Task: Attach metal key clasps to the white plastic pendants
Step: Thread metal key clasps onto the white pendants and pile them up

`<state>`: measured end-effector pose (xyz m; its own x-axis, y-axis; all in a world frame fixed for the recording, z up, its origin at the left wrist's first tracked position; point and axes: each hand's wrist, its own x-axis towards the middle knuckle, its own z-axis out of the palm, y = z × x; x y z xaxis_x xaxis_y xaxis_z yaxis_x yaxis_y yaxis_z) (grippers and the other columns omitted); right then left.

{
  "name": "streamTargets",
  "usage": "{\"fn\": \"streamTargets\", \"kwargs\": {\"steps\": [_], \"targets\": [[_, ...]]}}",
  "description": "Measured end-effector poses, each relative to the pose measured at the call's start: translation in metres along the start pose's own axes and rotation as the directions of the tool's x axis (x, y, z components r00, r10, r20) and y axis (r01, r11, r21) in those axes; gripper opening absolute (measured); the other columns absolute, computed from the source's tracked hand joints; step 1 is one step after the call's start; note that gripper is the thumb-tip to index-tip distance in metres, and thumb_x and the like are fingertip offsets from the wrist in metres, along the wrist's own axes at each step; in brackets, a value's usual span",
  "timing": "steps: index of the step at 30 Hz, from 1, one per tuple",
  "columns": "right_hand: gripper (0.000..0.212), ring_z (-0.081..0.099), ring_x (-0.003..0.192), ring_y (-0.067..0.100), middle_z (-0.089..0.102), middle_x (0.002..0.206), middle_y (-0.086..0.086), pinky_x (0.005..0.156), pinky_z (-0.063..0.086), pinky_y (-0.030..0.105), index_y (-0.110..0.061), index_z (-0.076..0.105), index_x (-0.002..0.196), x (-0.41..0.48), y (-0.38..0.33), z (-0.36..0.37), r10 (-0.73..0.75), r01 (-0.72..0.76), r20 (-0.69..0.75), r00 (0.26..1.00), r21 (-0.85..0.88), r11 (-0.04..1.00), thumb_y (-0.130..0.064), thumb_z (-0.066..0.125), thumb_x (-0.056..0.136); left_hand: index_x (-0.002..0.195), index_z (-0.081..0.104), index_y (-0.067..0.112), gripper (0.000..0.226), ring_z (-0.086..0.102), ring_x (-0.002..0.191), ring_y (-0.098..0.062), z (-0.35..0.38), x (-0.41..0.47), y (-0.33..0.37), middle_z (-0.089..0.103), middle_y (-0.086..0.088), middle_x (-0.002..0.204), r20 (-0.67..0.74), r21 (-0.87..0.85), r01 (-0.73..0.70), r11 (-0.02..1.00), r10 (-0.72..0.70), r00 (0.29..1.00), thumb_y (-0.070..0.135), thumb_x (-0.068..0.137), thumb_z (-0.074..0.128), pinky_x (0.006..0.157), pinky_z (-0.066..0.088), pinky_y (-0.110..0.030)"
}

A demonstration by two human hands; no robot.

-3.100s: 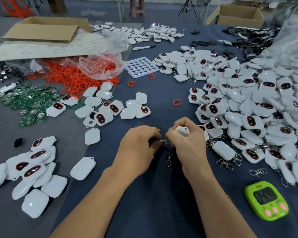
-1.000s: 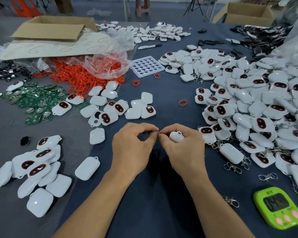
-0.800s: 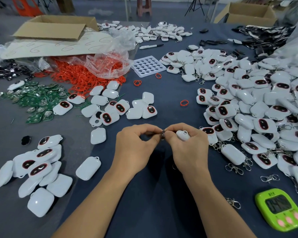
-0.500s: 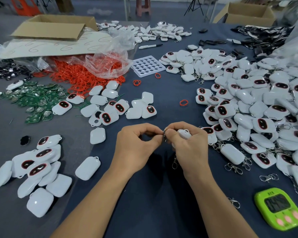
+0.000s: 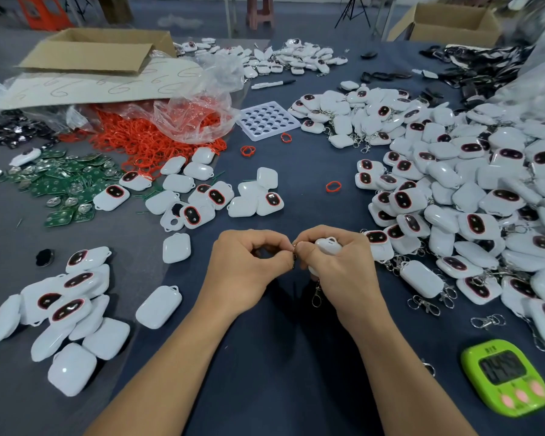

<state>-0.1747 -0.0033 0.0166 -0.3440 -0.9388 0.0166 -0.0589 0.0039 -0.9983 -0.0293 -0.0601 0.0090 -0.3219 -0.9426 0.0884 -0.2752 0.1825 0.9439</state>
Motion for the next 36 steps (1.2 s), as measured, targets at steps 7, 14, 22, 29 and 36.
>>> {"fn": "streamTargets", "kwargs": {"steps": [7,14,22,29,36], "targets": [[0.026,0.051,0.057,0.011,0.063,0.063,0.001,0.052,0.044,0.022,-0.034,0.074,0.093,-0.003,0.0,0.006,0.025,-0.025,-0.001,1.0,-0.063,0.998,-0.012,0.07,0.08,0.068,0.075,0.033,0.013,0.04,0.047,-0.003,0.002,0.0,0.001,0.054,0.01,0.05,-0.104,0.029,0.041,0.999,-0.038,0.994,0.024,0.065,0.066,0.047,0.034,-0.015],[0.025,0.046,0.055,0.006,0.071,0.083,-0.001,0.048,0.04,0.019,-0.03,0.057,0.083,-0.002,0.003,0.002,-0.024,0.022,-0.018,1.0,-0.106,0.994,-0.007,0.054,0.075,0.073,0.066,0.04,0.004,0.047,0.063,-0.008,0.005,-0.004,0.0,0.052,0.009,0.056,-0.218,0.626,-0.02,0.78,0.199,0.955,0.041,0.07,0.067,0.055,0.027,-0.019],[0.034,0.05,0.055,0.006,0.066,0.082,0.001,0.051,0.043,0.015,-0.041,0.055,0.101,0.001,0.011,-0.001,-0.036,0.018,-0.137,0.99,-0.132,0.991,-0.01,0.065,0.094,0.086,0.069,0.038,0.008,0.056,0.073,-0.007,0.005,0.003,-0.006,0.065,0.016,0.068,0.023,0.649,-0.073,0.757,0.077,0.997,0.041,0.079,0.07,0.065,0.042,-0.021],[0.028,0.065,0.089,0.006,0.072,0.097,-0.018,0.073,0.046,0.012,-0.04,0.072,0.102,0.002,0.018,-0.008,-0.054,0.025,-0.096,0.994,-0.287,0.958,-0.014,0.065,0.093,0.076,0.064,0.043,0.009,0.054,0.069,0.002,0.001,0.007,-0.007,0.055,0.04,0.069,0.085,0.613,-0.054,0.788,0.002,0.996,0.039,0.081,0.069,0.062,0.037,-0.023],[0.035,0.061,0.097,-0.001,0.07,0.105,-0.019,0.08,0.045,0.012,-0.053,0.063,0.117,0.004,0.021,-0.007,-0.068,0.048,-0.035,0.997,-0.408,0.912,-0.022,0.061,0.101,0.073,0.063,0.049,0.012,0.053,0.064,0.0,-0.001,0.009,-0.004,0.055,0.038,0.069,0.106,0.611,-0.048,0.79,-0.021,0.994,0.039,0.08,0.066,0.057,0.033,-0.025]]}}
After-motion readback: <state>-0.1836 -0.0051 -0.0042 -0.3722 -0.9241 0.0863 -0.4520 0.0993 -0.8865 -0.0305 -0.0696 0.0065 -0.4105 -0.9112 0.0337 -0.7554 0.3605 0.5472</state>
